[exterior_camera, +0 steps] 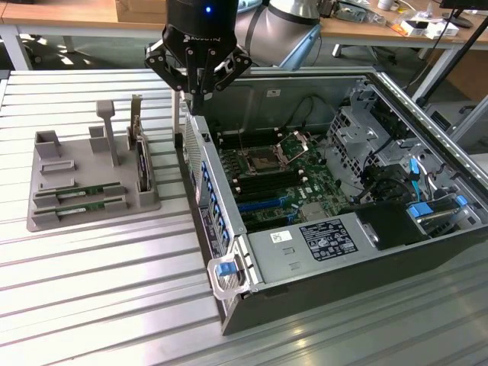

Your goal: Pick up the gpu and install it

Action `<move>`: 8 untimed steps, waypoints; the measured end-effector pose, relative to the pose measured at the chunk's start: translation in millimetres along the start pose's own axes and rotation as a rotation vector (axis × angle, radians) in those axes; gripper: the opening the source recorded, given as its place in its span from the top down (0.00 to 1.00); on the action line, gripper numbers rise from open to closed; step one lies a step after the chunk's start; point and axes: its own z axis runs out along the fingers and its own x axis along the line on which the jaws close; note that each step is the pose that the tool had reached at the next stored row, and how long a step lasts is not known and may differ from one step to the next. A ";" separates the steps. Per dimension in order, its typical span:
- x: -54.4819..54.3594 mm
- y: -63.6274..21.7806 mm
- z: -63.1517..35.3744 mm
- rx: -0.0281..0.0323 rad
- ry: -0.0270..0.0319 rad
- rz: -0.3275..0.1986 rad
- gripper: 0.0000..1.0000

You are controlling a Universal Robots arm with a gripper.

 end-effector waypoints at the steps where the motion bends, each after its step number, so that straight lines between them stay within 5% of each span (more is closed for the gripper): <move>1: 0.3 0.0 0.0 0.0000 0.0000 0.000 0.89; 8: 3.6 -0.3 -0.1 0.0000 0.0000 0.000 0.89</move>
